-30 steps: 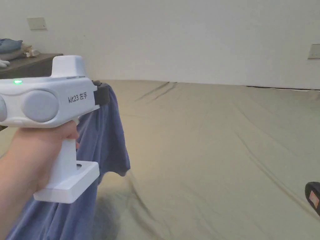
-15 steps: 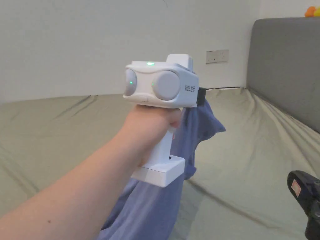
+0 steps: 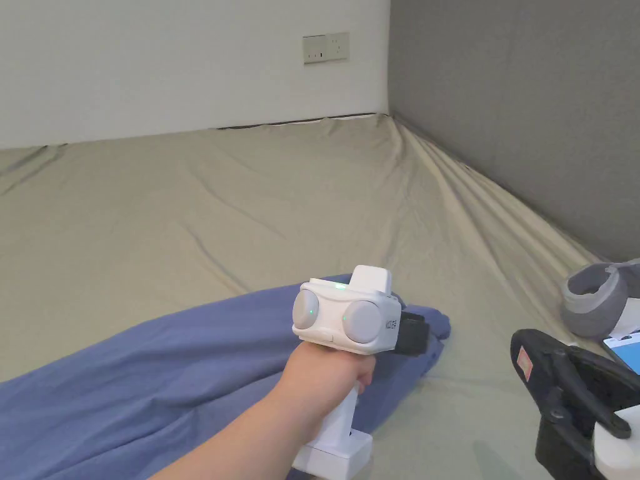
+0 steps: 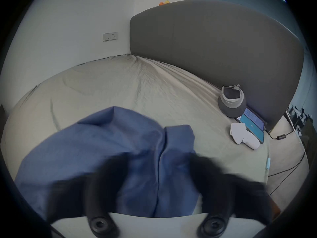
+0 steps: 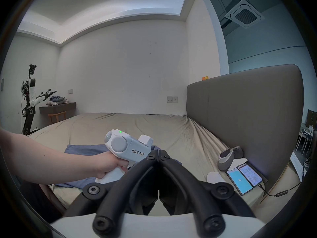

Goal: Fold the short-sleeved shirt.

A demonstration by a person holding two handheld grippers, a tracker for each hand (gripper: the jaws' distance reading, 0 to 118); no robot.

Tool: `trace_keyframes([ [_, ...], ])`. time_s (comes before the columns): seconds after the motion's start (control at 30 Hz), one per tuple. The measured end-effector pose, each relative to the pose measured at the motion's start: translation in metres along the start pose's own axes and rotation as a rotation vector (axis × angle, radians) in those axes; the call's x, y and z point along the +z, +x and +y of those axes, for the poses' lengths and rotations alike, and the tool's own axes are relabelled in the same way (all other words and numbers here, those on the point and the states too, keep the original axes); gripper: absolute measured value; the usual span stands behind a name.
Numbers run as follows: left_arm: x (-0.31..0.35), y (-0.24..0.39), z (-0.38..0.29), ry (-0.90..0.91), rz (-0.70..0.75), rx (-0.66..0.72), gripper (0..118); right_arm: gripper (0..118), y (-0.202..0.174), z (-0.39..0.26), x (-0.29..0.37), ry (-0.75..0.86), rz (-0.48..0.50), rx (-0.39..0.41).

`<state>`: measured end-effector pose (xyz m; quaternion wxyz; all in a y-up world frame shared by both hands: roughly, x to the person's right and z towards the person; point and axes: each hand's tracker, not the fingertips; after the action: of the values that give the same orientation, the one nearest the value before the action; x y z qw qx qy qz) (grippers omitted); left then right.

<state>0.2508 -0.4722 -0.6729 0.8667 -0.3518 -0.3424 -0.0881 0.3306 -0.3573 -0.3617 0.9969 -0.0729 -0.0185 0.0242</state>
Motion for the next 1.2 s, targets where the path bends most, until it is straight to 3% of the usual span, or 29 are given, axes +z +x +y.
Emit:
trace_keyframes([
  [0.03, 0.008, -0.002, 0.000, 0.011, -0.011, 0.023, 115, 0, -0.001, 0.000, -0.002, -0.004, -0.001, 0.000],
  [0.2, 0.108, -0.041, 0.000, 0.241, 0.035, 0.040, 113, 0, -0.011, 0.004, -0.013, -0.010, 0.026, -0.006],
  [0.33, 0.228, -0.092, -0.035, 0.451, 0.191, 0.077, 77, 0, -0.028, 0.010, -0.025, 0.017, 0.086, -0.001],
  [0.4, 0.287, -0.122, -0.073, 0.517, 0.306, 0.128, 74, 0, -0.037, 0.011, -0.033, 0.027, 0.117, -0.010],
  [0.43, 0.309, -0.136, -0.090, 0.524, 0.352, 0.131, 59, 0, -0.040, 0.010, -0.035, 0.026, 0.122, -0.007],
  [0.5, 0.353, -0.164, -0.133, 0.517, 0.490, 0.118, 4, 0, -0.047, 0.005, -0.040, 0.020, 0.129, 0.012],
  [0.53, 0.368, -0.176, -0.150, 0.505, 0.568, 0.119, 0, 0, -0.051, 0.003, -0.043, 0.016, 0.135, 0.019],
  [0.57, 0.383, -0.188, -0.171, 0.485, 0.671, 0.145, 0, 0, -0.054, -0.001, -0.047, 0.007, 0.143, 0.023],
  [0.7, 0.424, -0.225, -0.226, 0.439, 0.710, 0.313, 0, 0, -0.070, -0.009, -0.060, -0.021, 0.156, 0.054],
  [0.9, 0.417, -0.232, -0.270, 0.348, 0.702, 0.311, 0, 0, -0.087, -0.011, -0.073, -0.043, 0.176, 0.079],
  [1.13, 0.353, -0.279, -0.218, 0.306, 0.624, 0.287, 0, 0, -0.090, -0.011, -0.085, -0.073, 0.177, 0.073],
  [1.17, 0.338, -0.296, -0.205, 0.297, 0.624, 0.292, 2, 0, -0.089, -0.011, -0.087, -0.081, 0.174, 0.068],
  [1.2, 0.321, -0.316, -0.194, 0.271, 0.613, 0.324, 16, 0, -0.089, -0.011, -0.088, -0.088, 0.169, 0.067],
])
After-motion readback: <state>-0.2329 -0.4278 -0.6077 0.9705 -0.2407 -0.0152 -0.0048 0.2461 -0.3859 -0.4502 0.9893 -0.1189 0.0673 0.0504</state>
